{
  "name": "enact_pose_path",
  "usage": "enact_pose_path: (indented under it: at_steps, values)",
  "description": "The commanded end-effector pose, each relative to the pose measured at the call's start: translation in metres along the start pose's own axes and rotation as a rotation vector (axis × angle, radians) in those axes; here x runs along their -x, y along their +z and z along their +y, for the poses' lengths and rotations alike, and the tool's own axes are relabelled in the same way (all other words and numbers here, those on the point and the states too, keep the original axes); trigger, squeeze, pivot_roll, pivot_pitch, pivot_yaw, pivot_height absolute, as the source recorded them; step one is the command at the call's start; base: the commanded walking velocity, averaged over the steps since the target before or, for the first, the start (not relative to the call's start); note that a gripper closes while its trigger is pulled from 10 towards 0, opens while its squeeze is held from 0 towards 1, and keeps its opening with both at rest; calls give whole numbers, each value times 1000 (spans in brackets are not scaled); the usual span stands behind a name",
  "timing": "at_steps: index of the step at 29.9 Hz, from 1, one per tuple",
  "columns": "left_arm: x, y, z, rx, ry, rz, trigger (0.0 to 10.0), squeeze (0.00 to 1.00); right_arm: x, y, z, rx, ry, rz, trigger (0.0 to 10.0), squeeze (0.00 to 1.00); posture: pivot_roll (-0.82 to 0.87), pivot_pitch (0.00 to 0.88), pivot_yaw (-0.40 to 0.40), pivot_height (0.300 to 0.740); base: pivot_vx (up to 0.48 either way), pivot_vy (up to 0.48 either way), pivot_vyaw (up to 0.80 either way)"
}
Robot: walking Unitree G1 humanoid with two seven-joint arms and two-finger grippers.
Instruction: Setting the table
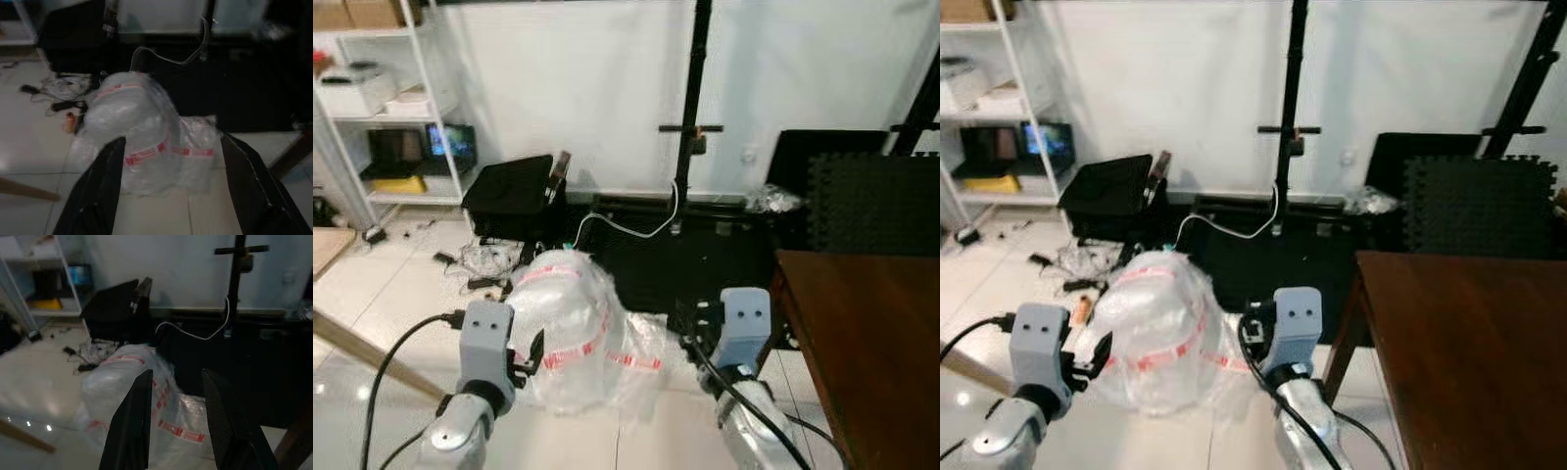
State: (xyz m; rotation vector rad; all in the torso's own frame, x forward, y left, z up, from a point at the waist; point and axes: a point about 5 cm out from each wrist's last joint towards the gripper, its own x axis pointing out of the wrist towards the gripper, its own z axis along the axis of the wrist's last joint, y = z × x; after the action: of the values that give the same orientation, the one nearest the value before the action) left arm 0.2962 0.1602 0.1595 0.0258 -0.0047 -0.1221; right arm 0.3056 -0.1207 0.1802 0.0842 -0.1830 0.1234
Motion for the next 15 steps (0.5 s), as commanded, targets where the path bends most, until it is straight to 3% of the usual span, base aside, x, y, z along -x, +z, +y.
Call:
enact_pose_path:
  at_steps: [1,6,11,15]
  values:
    - [4,-9,9,-8,39,41,10000,0,1,-4,9,-24,26,16,10000,0,40,127,67,740,0,0,788]
    - [3,-9,10,-19,50,43,10000,0,1,-4,8,-35,13,18,10000,0,40,127,67,740,0,0,671]
    - [3,-8,12,-41,60,35,10000,0,1,-3,7,-52,3,11,10000,0,38,128,68,740,0,0,0]
    - [1,-11,17,-58,92,51,10000,0,1,-3,7,-41,7,11,10000,0,37,130,67,740,480,0,0]
